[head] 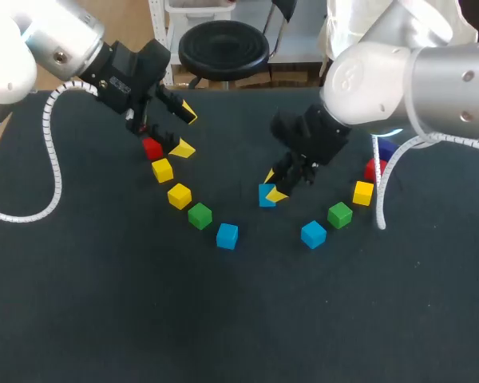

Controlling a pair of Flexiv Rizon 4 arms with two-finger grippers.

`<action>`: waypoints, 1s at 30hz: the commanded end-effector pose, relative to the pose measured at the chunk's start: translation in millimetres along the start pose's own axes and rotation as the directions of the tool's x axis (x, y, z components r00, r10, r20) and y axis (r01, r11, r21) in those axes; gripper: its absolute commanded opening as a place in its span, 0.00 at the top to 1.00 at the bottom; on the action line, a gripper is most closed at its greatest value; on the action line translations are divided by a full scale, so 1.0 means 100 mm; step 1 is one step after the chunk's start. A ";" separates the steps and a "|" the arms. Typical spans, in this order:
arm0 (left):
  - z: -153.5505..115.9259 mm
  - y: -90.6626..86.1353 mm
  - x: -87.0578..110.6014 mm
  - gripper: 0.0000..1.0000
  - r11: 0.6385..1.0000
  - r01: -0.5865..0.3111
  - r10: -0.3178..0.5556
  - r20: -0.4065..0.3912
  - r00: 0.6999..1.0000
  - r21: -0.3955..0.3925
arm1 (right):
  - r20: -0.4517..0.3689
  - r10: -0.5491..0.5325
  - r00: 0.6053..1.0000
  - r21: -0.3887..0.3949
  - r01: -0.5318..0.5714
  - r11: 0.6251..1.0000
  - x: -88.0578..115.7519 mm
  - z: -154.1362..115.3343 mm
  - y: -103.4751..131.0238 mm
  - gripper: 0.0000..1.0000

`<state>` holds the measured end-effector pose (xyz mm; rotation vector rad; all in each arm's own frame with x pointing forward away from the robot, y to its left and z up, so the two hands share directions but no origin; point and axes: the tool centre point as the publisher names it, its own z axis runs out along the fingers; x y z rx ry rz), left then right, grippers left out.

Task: Place the blue cubes, place green cubes on the blue cubes, place the yellow cubes on the green cubes, then place the red cubes on the yellow cubes, and place purple cube on the red cubes.

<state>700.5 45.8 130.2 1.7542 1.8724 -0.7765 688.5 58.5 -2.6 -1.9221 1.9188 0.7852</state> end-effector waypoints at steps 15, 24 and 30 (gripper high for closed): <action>0.00 0.00 0.00 0.00 1.000 -0.001 0.001 -0.001 1.000 0.000 | -0.017 -0.016 1.000 0.001 0.016 1.000 -0.02 -0.05 -0.13 1.00; 0.00 0.00 0.00 0.00 1.000 -0.001 0.001 -0.001 1.000 0.000 | -0.009 -0.005 1.000 -0.018 0.005 1.000 0.02 0.04 -0.08 1.00; 0.00 0.00 0.00 0.00 1.000 -0.001 0.001 -0.001 1.000 0.000 | -0.017 -0.018 1.000 -0.005 0.018 1.000 0.00 -0.02 -0.12 1.00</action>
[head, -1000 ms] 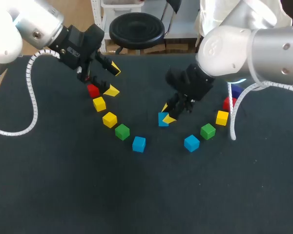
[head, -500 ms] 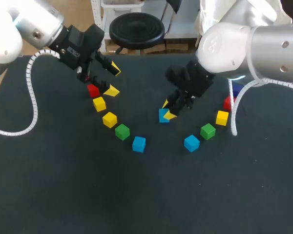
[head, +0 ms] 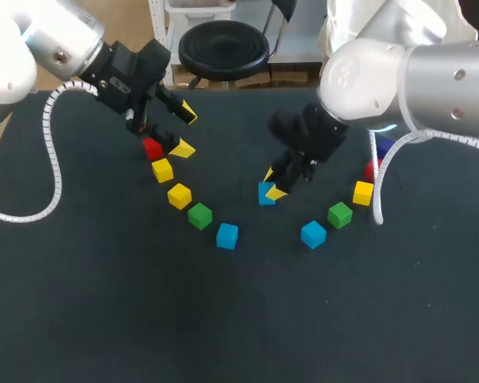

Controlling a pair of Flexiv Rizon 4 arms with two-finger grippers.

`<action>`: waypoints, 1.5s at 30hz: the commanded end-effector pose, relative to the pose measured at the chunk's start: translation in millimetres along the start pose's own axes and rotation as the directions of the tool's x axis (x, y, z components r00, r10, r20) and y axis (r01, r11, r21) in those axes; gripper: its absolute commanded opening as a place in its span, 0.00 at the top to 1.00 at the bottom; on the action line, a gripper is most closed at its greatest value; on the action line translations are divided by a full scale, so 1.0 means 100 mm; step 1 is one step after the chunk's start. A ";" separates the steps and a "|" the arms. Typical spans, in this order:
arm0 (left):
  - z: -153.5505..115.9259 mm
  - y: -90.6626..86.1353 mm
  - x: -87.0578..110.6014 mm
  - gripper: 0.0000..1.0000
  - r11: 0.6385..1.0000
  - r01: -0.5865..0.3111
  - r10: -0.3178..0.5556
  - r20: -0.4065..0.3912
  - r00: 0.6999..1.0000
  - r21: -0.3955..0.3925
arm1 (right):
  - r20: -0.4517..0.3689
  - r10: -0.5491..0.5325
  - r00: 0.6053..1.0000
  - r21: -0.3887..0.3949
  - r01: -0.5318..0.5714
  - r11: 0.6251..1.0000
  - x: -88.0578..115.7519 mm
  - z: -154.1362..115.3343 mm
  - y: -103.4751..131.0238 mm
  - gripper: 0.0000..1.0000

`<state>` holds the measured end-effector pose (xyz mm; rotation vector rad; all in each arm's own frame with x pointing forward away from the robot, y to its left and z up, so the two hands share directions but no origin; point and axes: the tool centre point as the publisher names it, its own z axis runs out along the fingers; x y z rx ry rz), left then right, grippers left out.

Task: Place the blue cubes, place green cubes on the blue cubes, place the yellow cubes on the green cubes, then place the red cubes on the yellow cubes, and place purple cube on the red cubes.

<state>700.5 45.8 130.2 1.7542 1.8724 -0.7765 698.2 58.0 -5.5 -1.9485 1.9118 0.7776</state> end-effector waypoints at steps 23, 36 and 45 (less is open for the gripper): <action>0.00 0.00 0.00 0.00 1.000 -0.001 0.001 -0.001 1.000 0.000 | -0.007 0.023 1.000 -0.011 -0.023 1.000 0.04 0.06 -0.07 1.00; 0.00 0.00 0.00 0.00 1.000 -0.001 0.001 -0.001 1.000 0.000 | 0.015 0.040 0.999 -0.010 -0.040 0.999 0.05 0.05 -0.05 0.00; 0.00 0.00 0.00 0.00 1.000 -0.001 0.001 -0.001 1.000 0.000 | 0.013 0.011 1.000 0.011 -0.012 1.000 0.04 -0.10 -0.02 0.00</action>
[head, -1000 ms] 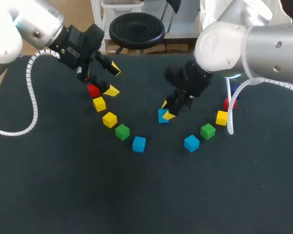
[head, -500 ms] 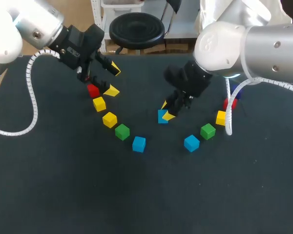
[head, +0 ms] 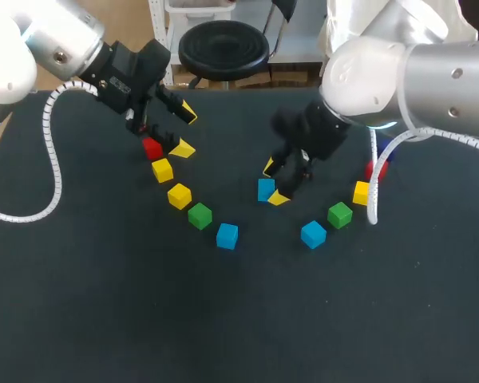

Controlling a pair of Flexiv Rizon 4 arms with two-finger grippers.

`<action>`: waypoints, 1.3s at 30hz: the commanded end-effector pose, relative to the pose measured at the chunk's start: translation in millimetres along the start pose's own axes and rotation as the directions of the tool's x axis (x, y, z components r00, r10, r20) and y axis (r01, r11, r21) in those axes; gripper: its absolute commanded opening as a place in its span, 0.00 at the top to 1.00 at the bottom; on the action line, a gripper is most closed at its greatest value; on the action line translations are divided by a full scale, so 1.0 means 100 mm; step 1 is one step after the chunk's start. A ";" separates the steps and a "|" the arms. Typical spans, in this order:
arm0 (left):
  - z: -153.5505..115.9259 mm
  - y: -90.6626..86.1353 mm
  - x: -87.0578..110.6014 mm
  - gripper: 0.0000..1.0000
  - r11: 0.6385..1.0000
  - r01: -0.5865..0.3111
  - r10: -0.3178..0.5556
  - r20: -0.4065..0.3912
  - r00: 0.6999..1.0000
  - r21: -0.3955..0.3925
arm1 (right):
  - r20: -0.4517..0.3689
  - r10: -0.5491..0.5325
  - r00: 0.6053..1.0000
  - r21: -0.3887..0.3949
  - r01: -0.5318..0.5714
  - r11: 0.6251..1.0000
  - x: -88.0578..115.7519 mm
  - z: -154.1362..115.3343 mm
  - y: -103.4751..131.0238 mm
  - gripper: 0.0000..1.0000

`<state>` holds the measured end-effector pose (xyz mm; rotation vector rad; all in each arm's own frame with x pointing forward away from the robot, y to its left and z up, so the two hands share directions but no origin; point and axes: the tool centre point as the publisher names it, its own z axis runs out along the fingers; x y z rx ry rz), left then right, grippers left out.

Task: Place the blue cubes, place green cubes on the blue cubes, place the yellow cubes on the green cubes, then place the red cubes on the yellow cubes, and place purple cube on the red cubes.

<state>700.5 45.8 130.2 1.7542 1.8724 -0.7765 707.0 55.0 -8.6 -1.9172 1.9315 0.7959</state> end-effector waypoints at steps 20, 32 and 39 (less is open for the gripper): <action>0.00 0.00 0.00 0.00 1.000 -0.001 0.001 -0.001 1.000 0.000 | -0.013 -0.089 0.996 -0.016 0.089 0.996 0.20 -0.52 0.81 0.00; 0.00 0.00 0.00 0.00 1.000 -0.001 0.001 -0.001 1.000 0.000 | -0.022 -0.157 0.987 -0.062 0.155 0.986 0.39 -0.51 1.21 0.00; 0.00 0.00 0.00 0.00 1.000 -0.001 0.001 -0.001 1.000 0.000 | -0.023 -0.240 0.971 -0.115 0.235 0.965 0.46 -0.51 1.22 0.00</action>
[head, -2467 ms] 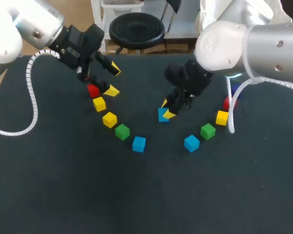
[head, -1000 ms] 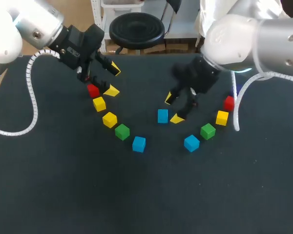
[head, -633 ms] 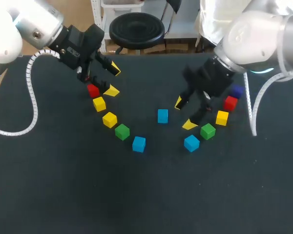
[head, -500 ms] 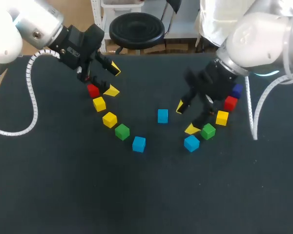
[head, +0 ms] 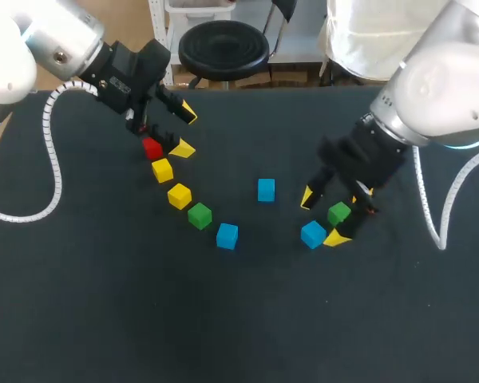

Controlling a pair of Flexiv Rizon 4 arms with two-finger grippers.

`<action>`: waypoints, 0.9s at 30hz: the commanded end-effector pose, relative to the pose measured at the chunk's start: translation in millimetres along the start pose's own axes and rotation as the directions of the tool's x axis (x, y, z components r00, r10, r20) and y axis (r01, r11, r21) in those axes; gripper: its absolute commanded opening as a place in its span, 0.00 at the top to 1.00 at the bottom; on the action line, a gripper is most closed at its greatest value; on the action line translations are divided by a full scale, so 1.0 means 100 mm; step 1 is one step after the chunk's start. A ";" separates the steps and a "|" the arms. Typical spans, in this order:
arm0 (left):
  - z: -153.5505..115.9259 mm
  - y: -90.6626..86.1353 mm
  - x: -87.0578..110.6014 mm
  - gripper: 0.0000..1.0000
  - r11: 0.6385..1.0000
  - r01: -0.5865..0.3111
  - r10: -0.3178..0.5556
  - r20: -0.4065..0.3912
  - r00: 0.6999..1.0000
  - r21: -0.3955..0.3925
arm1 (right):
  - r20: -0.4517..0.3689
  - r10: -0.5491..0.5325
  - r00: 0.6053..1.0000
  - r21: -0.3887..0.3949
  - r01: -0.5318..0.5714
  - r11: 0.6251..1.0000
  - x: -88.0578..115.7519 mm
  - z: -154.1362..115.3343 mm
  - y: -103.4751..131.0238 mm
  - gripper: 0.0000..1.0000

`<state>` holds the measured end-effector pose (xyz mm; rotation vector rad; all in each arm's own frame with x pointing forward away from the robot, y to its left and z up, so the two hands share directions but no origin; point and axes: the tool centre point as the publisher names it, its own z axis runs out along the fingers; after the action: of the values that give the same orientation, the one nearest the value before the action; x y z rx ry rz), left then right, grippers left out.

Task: Place the blue cubes, place green cubes on the blue cubes, place the yellow cubes on the green cubes, then place the red cubes on the yellow cubes, and place purple cube on the red cubes.

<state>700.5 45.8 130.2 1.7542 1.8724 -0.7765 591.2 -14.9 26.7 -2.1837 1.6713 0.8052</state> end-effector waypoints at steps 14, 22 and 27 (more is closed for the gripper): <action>0.00 0.00 0.00 0.00 1.000 -0.001 0.001 -0.001 1.000 0.000 | -0.021 -0.112 0.993 -0.048 0.111 0.993 0.07 0.10 0.04 0.00; 0.00 0.00 0.00 0.00 1.000 -0.001 0.001 -0.001 1.000 0.000 | -0.033 -0.112 0.993 -0.031 0.111 0.993 0.11 0.17 0.03 0.00; 0.00 0.00 0.00 0.00 1.000 -0.001 0.001 -0.001 1.000 0.000 | -0.029 -0.118 0.993 -0.019 0.118 0.993 0.14 0.22 0.02 0.00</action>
<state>700.5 45.7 130.2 1.7542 1.8724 -0.7765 588.3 -14.5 4.3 -2.2988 1.5407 0.7662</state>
